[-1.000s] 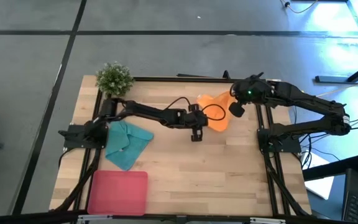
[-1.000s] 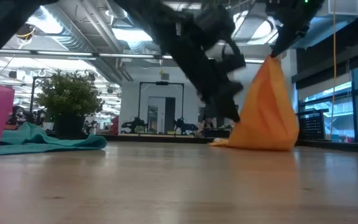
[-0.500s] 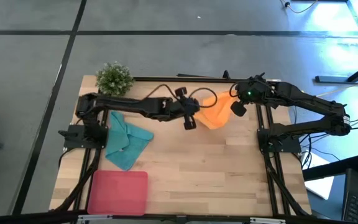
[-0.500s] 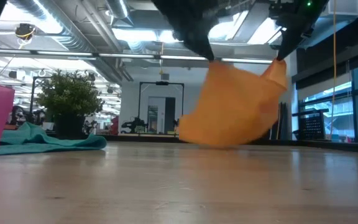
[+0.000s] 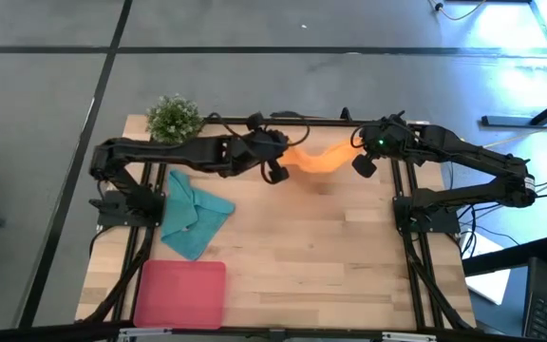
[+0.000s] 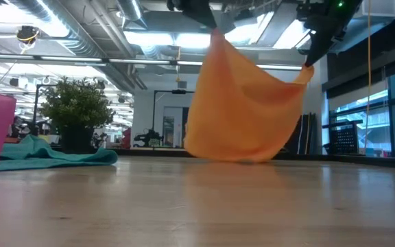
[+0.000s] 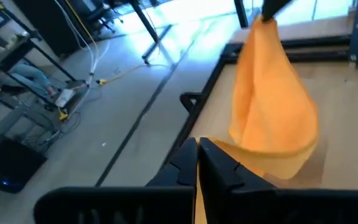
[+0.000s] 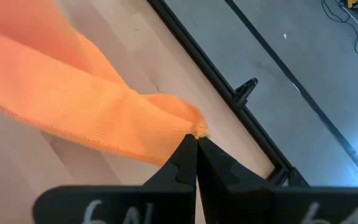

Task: Roll microfiber towels into tight, uniform cylinder then place into a basket
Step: Fold the yellow microfiber cloth

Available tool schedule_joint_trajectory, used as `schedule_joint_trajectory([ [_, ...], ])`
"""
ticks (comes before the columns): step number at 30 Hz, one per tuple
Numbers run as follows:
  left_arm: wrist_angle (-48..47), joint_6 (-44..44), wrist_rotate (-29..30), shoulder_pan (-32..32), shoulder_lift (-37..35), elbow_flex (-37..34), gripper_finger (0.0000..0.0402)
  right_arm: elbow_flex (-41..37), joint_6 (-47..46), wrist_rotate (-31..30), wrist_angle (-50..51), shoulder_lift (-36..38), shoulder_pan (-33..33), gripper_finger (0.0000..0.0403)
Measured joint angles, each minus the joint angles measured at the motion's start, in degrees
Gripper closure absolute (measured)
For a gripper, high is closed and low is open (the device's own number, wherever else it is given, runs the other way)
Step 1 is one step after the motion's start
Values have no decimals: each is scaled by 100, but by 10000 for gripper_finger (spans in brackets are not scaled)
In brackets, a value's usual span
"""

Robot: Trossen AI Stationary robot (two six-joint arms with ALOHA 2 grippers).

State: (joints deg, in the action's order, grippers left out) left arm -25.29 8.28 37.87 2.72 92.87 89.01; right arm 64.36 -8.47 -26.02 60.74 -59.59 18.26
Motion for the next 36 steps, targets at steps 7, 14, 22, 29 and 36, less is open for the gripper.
schedule_joint_trajectory([
  [7, -353, 40, 622, 187, -188, -2, 401, 0, 109, -350, -513, 0, -3, 398],
  [14, -853, -221, 697, 668, -198, 0, 401, 0, -13, -1414, -574, 0, 141, 398],
  [22, -731, -106, 745, 1185, -196, 117, 401, -2, 651, -1443, -1378, -2, 545, 398],
  [29, -858, -40, 378, 1301, -196, 229, 401, -2, 729, -1078, -1500, -5, 814, 398],
  [36, -2039, -681, -200, 998, -110, 96, 401, -2, 210, -659, -618, -44, 776, 398],
])
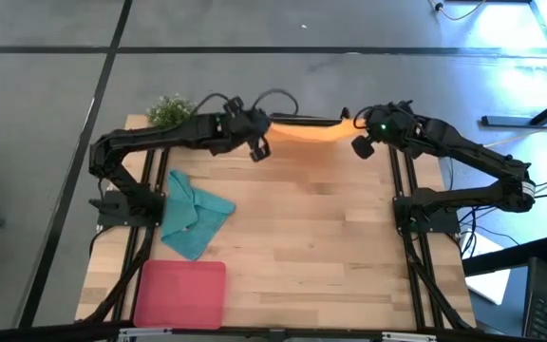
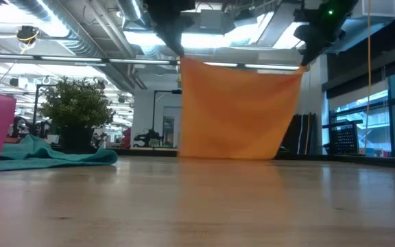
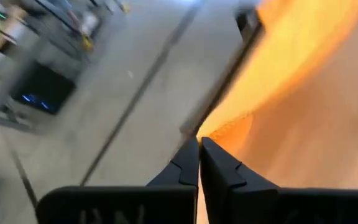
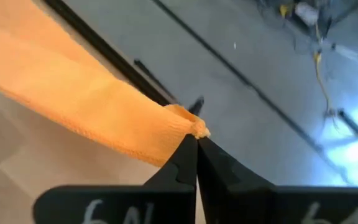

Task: Roll microfiber towels into tight, uniform cylinder then place into a basket
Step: Fold the yellow microfiber cloth

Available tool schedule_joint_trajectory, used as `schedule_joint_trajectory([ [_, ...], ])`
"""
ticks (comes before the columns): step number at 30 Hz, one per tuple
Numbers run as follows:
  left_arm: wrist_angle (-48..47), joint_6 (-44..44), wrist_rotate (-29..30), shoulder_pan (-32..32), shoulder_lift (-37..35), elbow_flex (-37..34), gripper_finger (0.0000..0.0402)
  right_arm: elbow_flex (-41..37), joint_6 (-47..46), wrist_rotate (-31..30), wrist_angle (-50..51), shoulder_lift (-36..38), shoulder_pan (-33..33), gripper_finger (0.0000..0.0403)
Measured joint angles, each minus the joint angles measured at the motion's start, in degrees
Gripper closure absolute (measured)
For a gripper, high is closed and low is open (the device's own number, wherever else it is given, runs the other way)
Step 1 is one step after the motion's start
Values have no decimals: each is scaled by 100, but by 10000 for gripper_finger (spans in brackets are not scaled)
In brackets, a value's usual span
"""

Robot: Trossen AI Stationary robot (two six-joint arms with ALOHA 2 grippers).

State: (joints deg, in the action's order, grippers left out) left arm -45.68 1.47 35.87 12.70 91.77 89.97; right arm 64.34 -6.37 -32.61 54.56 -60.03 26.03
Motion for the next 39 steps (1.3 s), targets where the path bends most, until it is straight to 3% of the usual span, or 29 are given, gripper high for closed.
schedule_joint_trajectory([
  [7, -710, -792, -412, -666, -9, -78, 401, -535, -684, 265, 569, 60, -243, 398],
  [11, -765, -1119, -455, -1091, 61, -80, 401, -1000, -976, 688, 544, 59, -403, 398],
  [20, -791, -1720, -718, -1893, 378, -78, 401, -1536, -1459, 869, 523, 62, -892, 398],
  [39, -535, -2969, -1164, -2797, 1930, -78, 401, -2513, -1967, 1364, -309, 64, -1771, 398],
])
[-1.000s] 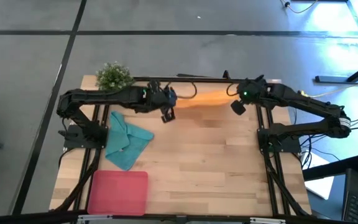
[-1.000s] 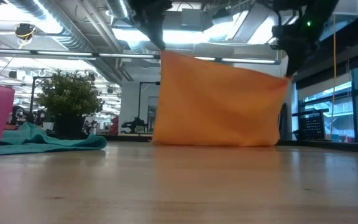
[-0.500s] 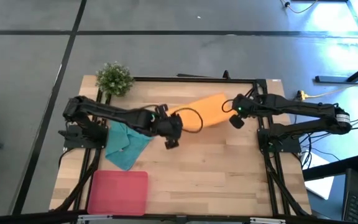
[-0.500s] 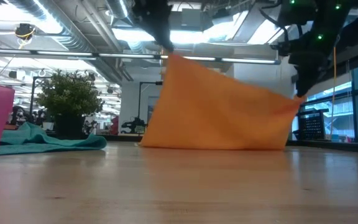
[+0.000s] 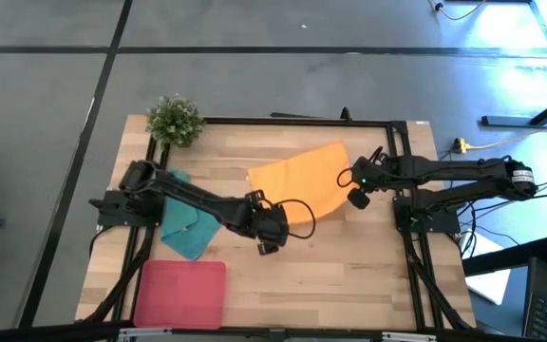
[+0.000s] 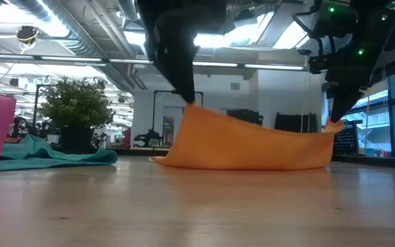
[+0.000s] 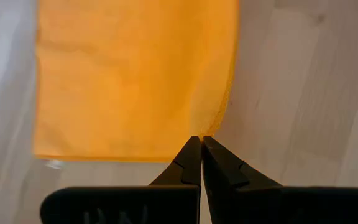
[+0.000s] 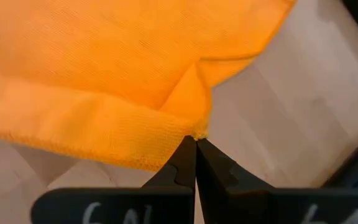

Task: Roll microfiber towels into tight, uniform cylinder then place into a basket
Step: Fold the yellow microfiber cloth

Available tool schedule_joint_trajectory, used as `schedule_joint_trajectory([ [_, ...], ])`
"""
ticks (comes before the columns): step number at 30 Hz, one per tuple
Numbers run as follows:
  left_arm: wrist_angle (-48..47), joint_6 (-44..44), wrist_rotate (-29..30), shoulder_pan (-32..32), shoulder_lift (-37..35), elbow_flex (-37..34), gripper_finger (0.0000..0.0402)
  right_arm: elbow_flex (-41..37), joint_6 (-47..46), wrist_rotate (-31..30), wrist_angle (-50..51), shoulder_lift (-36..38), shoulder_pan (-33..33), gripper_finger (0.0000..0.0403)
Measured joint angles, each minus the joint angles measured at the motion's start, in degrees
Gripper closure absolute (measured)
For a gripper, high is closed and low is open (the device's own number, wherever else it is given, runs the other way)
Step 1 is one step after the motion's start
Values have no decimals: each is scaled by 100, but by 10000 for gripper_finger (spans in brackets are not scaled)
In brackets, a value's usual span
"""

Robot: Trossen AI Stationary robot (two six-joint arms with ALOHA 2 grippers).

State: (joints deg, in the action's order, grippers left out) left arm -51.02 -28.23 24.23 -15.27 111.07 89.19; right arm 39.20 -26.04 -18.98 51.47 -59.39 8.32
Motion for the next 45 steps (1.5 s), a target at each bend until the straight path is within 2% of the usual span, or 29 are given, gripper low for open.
schedule_joint_trajectory([
  [7, 230, -221, -271, -52, 489, 0, 401, -321, -75, 72, -381, 1, -110, 398],
  [16, 331, -323, -396, -111, 594, -4, 402, -455, -75, 66, -521, 1, -110, 398],
  [21, 309, -317, -358, -96, 590, -4, 402, -455, -316, -643, -516, 14, -107, 398],
  [29, 305, -296, -364, -87, 590, -4, 401, -455, -1415, -742, 361, 14, -107, 398],
  [33, 315, -293, -395, -85, 590, -4, 401, -455, -1884, -490, 869, 14, -107, 398],
  [40, 312, -295, -424, -85, 588, -4, 402, -453, -1559, -341, 677, 14, -107, 398],
  [45, 355, -299, -428, -87, 588, -4, 402, -453, -1010, -396, -48, 14, -105, 398],
])
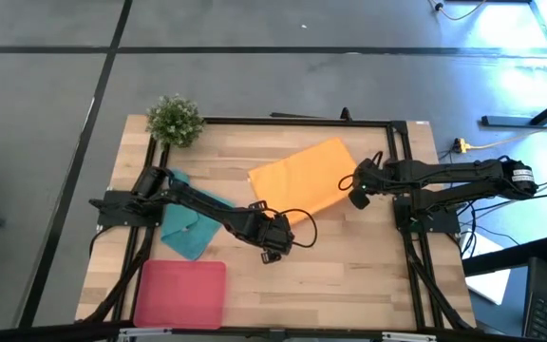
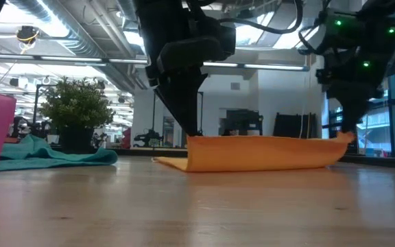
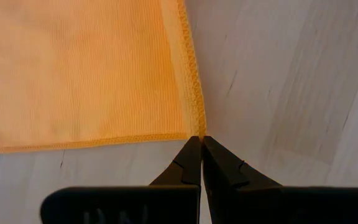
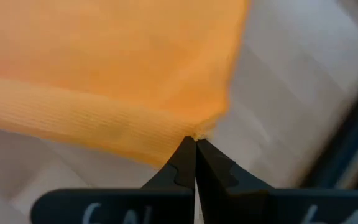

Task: Roll microfiber towels into tight, uniform cylinder then place into a basket
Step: Fold the yellow microfiber cloth

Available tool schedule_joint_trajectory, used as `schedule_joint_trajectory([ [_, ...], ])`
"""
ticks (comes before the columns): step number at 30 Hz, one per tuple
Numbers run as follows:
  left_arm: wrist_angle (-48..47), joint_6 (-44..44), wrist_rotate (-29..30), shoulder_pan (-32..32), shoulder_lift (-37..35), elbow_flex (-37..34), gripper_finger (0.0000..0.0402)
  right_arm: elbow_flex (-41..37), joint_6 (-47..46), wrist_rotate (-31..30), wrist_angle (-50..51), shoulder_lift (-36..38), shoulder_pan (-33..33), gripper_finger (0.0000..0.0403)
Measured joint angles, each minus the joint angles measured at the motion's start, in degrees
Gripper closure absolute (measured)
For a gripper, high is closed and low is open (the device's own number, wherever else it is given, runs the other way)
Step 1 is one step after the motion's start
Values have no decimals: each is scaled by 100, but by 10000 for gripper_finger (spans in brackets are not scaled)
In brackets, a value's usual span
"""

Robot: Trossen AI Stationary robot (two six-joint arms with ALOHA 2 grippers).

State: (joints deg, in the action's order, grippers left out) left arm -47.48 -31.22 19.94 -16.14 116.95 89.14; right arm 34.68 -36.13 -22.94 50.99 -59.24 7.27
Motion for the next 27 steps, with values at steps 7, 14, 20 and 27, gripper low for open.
schedule_joint_trajectory([
  [7, 166, -7, -117, -4, 48, 7, 402, 4, 208, 56, -236, 0, 0, 398],
  [14, 167, 42, -149, -11, 68, 7, 402, 4, 218, 59, -117, 0, 0, 398],
  [20, 170, 30, -260, -11, 68, 7, 401, 4, 238, 59, -119, 2, 0, 398],
  [27, 170, 28, -269, -11, 68, 7, 402, 4, 238, 59, -119, 2, 0, 398],
])
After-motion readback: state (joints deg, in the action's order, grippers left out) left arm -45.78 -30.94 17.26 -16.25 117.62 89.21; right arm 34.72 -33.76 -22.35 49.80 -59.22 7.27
